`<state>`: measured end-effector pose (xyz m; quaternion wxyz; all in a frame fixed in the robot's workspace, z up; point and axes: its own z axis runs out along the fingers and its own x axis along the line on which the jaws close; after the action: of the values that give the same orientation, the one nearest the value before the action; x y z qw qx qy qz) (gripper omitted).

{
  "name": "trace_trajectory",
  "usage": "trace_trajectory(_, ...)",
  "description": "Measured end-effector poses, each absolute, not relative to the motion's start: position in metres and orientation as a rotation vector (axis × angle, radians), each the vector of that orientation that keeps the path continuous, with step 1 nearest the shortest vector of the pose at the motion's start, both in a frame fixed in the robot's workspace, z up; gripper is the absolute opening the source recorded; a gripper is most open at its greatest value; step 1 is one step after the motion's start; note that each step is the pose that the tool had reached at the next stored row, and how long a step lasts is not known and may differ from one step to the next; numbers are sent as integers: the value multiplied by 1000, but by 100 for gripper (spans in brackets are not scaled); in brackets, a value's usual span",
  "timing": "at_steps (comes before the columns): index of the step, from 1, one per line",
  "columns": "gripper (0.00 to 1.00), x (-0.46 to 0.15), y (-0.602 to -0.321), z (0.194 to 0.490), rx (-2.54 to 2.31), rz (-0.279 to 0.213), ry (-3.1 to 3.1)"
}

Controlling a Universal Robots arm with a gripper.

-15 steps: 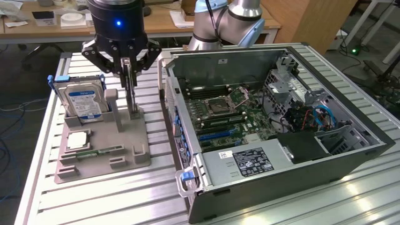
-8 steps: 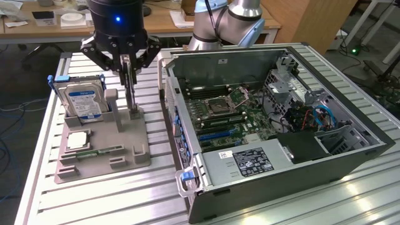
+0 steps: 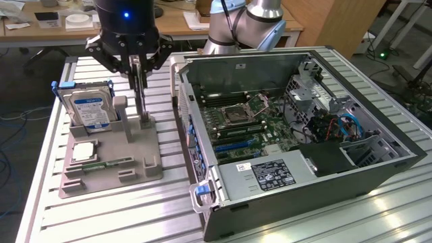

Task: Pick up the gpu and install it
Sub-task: 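Pick up the gpu and move the gpu toward the slot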

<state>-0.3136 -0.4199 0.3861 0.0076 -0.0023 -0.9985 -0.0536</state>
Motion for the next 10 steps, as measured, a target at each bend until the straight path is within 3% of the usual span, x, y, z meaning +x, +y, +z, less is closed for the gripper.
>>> trace_trajectory(10,27,-314,-420,394,-7,-168,-3122)
